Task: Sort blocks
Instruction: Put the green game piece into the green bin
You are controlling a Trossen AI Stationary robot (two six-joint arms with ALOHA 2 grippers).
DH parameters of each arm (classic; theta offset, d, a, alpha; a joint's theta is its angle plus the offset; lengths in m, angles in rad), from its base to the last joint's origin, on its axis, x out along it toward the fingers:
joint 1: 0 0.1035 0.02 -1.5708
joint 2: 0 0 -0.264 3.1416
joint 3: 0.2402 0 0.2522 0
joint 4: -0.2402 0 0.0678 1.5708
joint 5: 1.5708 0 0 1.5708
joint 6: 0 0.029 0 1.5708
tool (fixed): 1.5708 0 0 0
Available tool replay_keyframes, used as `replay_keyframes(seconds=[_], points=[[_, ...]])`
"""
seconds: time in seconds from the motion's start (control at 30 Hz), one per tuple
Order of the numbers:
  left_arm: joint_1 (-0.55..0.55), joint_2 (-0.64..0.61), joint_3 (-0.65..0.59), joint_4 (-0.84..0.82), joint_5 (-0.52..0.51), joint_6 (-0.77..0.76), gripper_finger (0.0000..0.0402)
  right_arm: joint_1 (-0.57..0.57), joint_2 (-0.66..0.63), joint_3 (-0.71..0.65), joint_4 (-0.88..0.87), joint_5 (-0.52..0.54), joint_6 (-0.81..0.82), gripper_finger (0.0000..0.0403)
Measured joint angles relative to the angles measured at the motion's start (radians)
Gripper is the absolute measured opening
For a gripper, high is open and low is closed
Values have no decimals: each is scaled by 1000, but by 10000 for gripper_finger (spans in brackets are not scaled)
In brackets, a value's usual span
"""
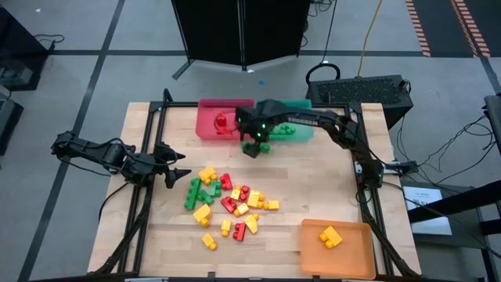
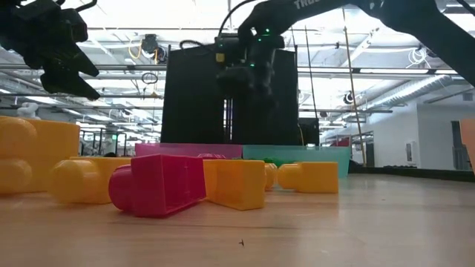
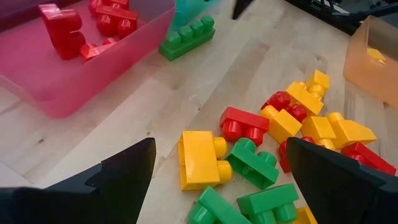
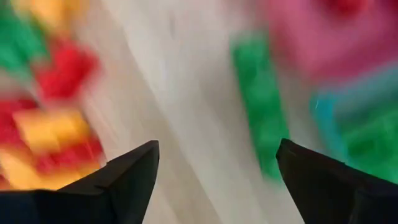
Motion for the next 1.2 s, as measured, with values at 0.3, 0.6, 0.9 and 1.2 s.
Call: replay_keyframes(seconds=[0.3, 0.6, 0.9, 1.2], points=[[0, 0, 0, 0, 0, 3, 361, 101, 1, -57, -27, 283, -59, 316], [0, 0, 0, -1, -1, 2, 361, 108, 0, -229, 106, 344, 19, 316], [0, 0, 0, -1, -1, -2, 361, 143, 1, -294, 330, 148, 80, 314], [0, 0, 0, -1, -1, -23, 361, 237, 1, -253, 324, 171, 191, 313]])
